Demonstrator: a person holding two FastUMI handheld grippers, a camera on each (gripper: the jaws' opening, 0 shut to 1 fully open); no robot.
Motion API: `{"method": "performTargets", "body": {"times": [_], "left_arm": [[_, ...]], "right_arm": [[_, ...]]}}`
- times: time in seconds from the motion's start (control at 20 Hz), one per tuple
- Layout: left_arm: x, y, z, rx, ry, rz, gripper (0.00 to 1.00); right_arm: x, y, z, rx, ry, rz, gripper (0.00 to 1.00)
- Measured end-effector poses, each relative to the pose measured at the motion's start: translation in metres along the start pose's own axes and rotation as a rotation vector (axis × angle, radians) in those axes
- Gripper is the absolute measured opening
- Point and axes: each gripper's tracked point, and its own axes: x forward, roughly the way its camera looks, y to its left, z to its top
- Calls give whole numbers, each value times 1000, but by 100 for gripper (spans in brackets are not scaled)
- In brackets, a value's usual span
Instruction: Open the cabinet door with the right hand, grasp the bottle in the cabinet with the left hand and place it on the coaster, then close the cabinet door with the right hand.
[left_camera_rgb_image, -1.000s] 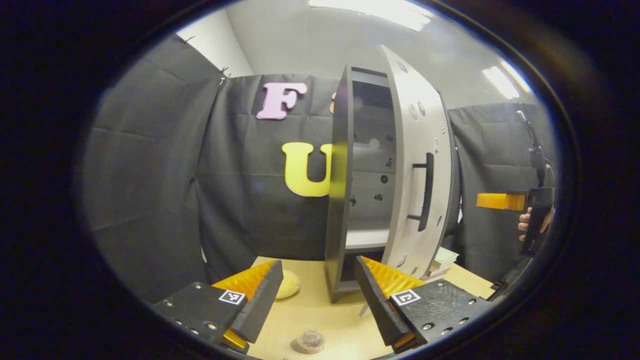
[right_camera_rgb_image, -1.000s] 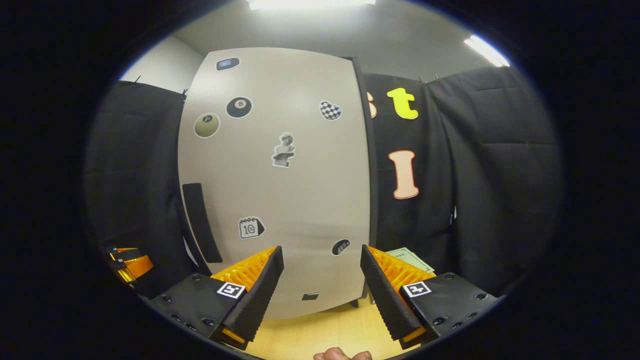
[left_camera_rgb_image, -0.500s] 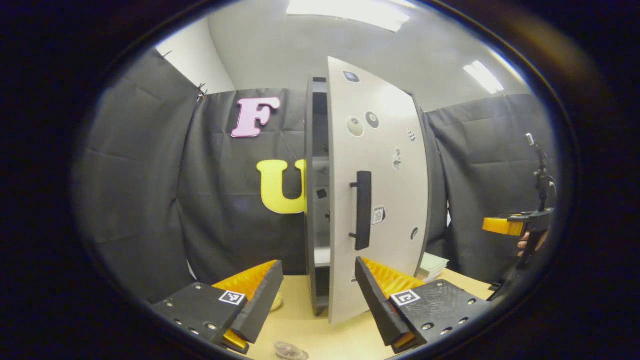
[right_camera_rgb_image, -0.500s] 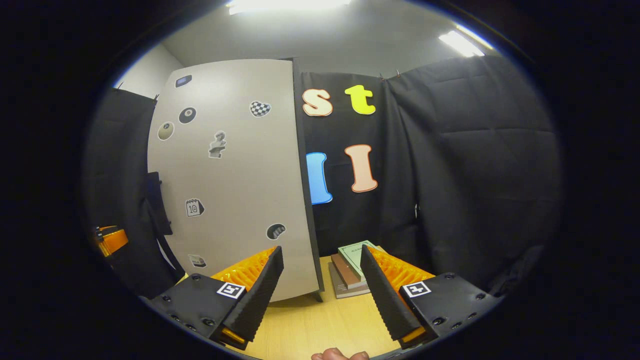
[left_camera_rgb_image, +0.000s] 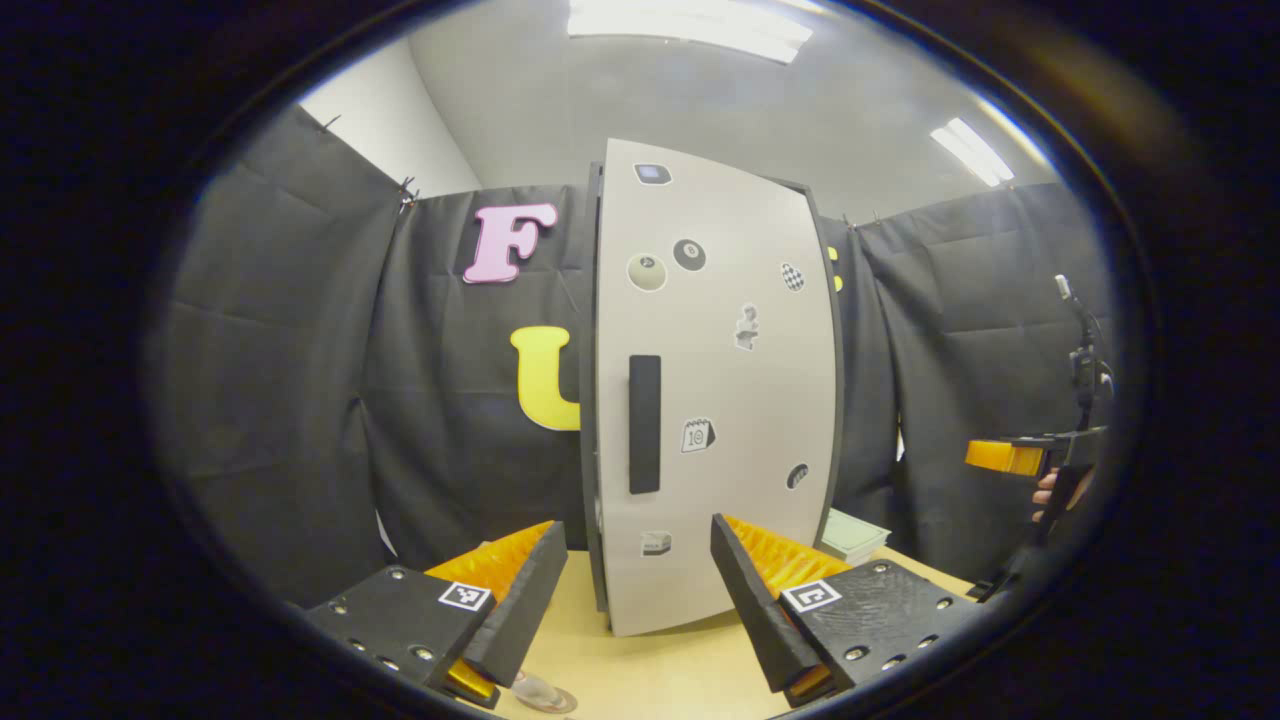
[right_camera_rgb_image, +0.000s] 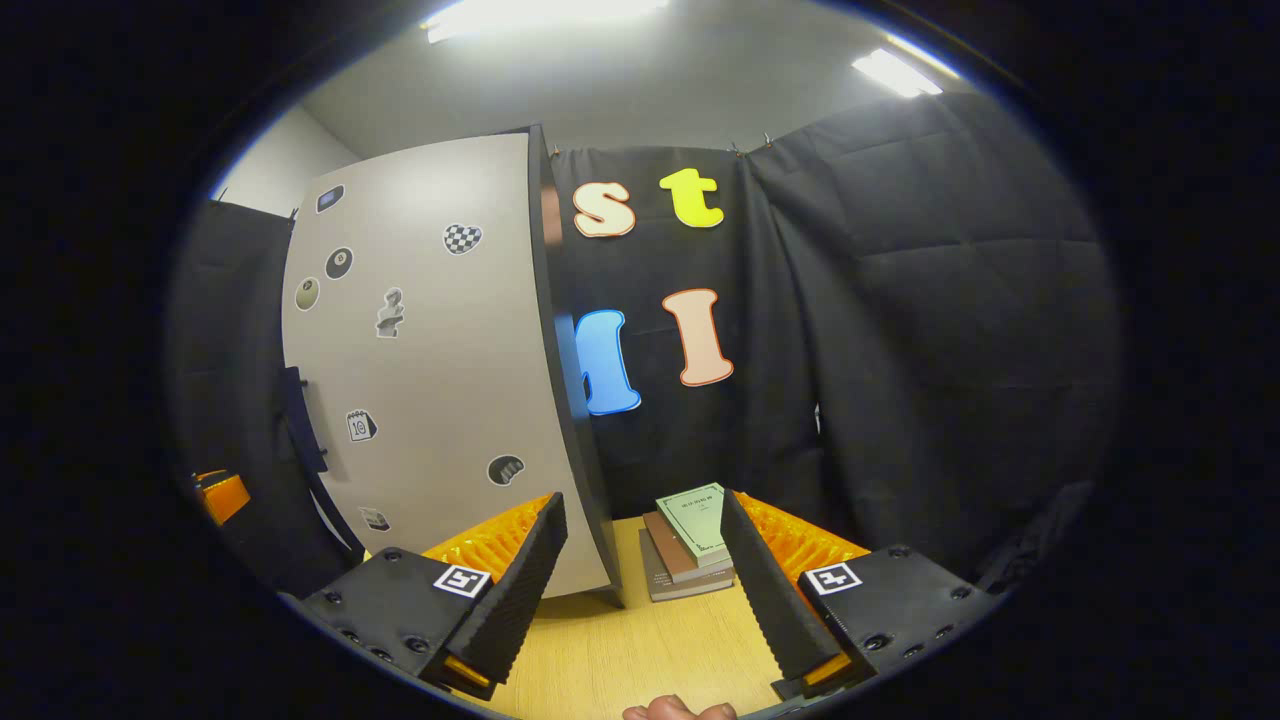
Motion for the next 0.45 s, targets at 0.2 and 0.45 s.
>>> {"method": "performTargets", "body": {"times": [0.2,0.45], "left_arm": [[-11,13,-10,4,12,33,90],[-18,34,-24,-29,41,48,90]], "right_arm": [[0,11,-2,4,-13,15,98],[-4,18,-10,13,-14,3,98]]}}
